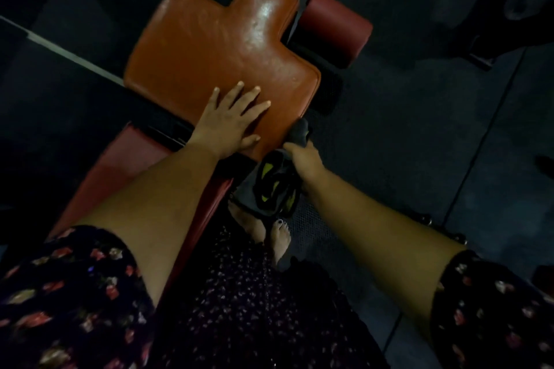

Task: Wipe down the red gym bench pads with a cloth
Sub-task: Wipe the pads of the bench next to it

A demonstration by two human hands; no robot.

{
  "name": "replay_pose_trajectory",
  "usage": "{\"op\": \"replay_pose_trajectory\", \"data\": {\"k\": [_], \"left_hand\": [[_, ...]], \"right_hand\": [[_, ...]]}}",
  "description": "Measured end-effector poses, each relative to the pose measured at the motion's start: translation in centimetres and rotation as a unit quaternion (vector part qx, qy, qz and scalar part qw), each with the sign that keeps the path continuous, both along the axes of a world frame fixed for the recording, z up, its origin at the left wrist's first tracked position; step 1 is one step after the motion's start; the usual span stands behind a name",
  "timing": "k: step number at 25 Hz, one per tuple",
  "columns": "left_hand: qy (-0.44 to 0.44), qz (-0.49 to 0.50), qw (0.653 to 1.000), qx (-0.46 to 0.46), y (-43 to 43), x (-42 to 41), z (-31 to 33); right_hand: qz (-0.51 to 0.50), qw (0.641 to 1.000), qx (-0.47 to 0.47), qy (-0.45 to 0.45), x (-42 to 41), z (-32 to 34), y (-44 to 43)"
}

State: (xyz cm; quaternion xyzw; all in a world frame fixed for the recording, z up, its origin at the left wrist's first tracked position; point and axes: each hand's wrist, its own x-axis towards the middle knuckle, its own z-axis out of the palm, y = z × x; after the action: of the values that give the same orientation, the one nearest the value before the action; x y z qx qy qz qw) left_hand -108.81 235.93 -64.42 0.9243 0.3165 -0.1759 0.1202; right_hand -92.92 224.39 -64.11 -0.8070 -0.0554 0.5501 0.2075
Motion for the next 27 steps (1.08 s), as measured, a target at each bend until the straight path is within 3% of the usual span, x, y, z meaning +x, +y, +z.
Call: {"op": "replay_pose_trajectory", "data": {"k": [6, 9, 12, 14, 18, 20, 21, 22, 24, 27], "left_hand": [[-0.04, 0.052, 0.998, -0.025, -0.8, -2.7, 0.4], [-0.043, 0.211, 0.977, 0.01, -3.7, -6.2, 0.5], [0.061, 0.343, 0.937, 0.007, -7.6, -8.2, 0.0], [0.116, 0.349, 0.93, -0.007, -9.0, -9.4, -0.7], [0.077, 0.337, 0.938, 0.0, -8.9, -10.9, -1.2], [0.054, 0.371, 0.927, 0.012, -8.7, -11.3, -1.0], [0.049, 0.389, 0.92, 0.016, -8.7, -11.6, -0.8], [0.046, 0.408, 0.912, 0.014, -8.7, -12.0, -0.7], [0.049, 0.432, 0.901, -0.004, -9.0, -12.8, -0.7], [0.058, 0.44, 0.896, -0.016, -9.0, -12.9, -0.9]], "right_hand": [[-0.032, 0.997, -0.009, 0.074, -3.3, 0.2, -1.6], [0.074, 0.995, -0.041, 0.057, -0.7, 0.4, -2.0], [0.058, 0.996, -0.057, 0.049, -1.0, 0.2, -2.7], [0.001, 0.993, -0.036, 0.112, -3.3, -2.4, -2.3], [-0.047, 0.992, -0.021, 0.117, -4.9, -11.6, -1.5], [0.055, 0.995, -0.068, 0.052, -4.8, -6.4, -1.2], [0.182, 0.98, -0.078, -0.008, -4.6, -2.6, -1.3], [0.349, 0.929, -0.096, -0.082, -4.5, 0.3, -1.6], [0.632, 0.736, -0.077, -0.23, -4.8, 4.3, -3.3], [0.826, 0.454, -0.013, -0.333, -6.4, 6.2, -3.7]]}}
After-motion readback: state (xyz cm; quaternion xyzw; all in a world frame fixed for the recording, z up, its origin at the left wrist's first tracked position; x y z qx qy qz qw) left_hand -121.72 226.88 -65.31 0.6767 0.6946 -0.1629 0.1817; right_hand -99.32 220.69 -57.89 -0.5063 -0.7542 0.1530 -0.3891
